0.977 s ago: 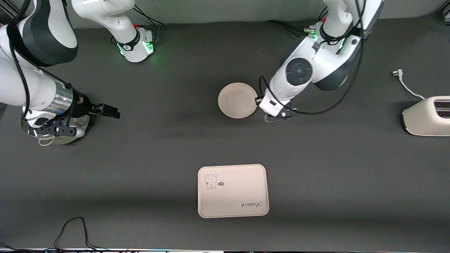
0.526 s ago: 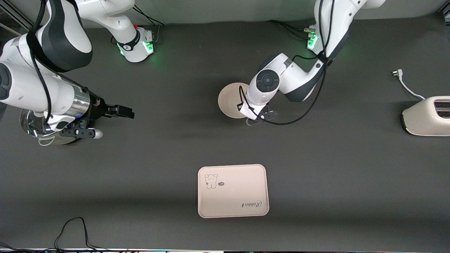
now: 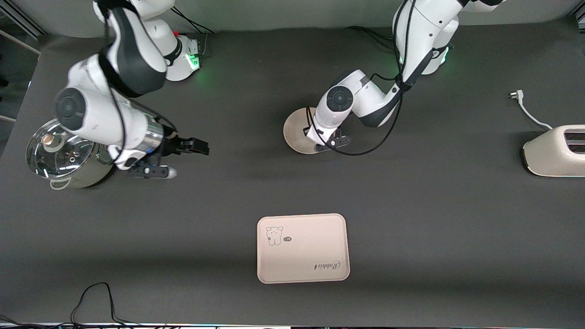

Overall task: Place bun in plate and plate on tray
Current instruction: 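Lower the bun onto the plate while the right gripper reaches the plate, then grasp the plate rim with the right gripper while the left gripper withdraws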

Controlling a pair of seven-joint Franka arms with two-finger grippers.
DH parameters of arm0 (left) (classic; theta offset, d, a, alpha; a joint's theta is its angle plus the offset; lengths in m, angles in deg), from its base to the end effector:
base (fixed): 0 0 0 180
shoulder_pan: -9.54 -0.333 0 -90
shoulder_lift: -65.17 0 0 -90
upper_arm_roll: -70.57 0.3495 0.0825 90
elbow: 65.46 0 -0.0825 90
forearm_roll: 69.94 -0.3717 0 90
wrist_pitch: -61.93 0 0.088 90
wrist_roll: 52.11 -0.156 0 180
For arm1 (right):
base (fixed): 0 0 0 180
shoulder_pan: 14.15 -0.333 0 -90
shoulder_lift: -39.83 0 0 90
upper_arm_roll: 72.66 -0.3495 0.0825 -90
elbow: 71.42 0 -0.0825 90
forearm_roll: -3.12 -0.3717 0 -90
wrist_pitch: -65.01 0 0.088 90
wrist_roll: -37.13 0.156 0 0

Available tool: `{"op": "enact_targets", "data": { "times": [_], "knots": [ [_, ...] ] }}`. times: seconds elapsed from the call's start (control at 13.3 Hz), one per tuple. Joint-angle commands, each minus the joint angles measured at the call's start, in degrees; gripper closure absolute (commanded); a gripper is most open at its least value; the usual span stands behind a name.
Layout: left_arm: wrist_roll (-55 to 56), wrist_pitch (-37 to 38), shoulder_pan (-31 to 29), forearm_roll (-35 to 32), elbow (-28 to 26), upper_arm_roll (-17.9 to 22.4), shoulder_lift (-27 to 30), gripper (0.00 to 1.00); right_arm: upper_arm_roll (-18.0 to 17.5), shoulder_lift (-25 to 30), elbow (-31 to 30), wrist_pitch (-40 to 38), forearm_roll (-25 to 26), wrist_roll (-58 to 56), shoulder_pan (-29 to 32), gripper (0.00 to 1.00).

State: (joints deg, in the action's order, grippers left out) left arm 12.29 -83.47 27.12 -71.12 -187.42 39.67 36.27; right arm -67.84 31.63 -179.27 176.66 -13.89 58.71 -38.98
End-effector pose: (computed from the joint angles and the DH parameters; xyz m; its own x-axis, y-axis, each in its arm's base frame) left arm 0.3808 -0.4351 0.1910 0.9294 0.2917 -0.2262 0.3156 -0.9457 0.0772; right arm 0.5328 0.2307 0.4201 0.9762 -0.1271 -0.1756 -0.1619 -0.9661 -0.2009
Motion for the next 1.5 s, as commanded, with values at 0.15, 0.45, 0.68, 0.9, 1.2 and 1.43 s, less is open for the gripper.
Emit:
{"op": "enact_targets", "data": {
  "times": [0.15,0.45,0.68,0.9,1.2,1.43],
  "knots": [
    [2.31,2.48,0.0,-0.76,-0.92,0.49,4.1,0.01,0.45,0.99,-10.43,12.69,-1.19,6.19,-9.61,0.01],
    [2.22,4.16,-0.17,-0.84,0.14,0.58,4.99,0.01,0.45,-1.9,-15.97,24.72,-4.87,7.87,-15.77,0.01],
    [2.39,4.16,-0.09,-0.84,0.23,0.58,5.17,0.01,0.45,-5.85,-18.36,31.69,-5.14,7.87,-19.38,0.01],
    [0.91,8.18,-0.61,-0.84,0.57,1.19,7.53,0.01,0.45,-9.54,-18.36,35.82,-5.84,7.95,-21.67,0.01],
    [-6.89,19.86,-9.56,-0.76,6.62,1.28,12.72,0.01,0.37,-15.35,-18.28,41.54,-7.6,7.95,-26.76,0.01],
    [-21.91,34.53,-11.43,1.52,18.64,11.08,12.64,0.01,0.37,-17.28,-17.66,42.94,-9.45,7.87,-29.83,0.05]
  ]
}}
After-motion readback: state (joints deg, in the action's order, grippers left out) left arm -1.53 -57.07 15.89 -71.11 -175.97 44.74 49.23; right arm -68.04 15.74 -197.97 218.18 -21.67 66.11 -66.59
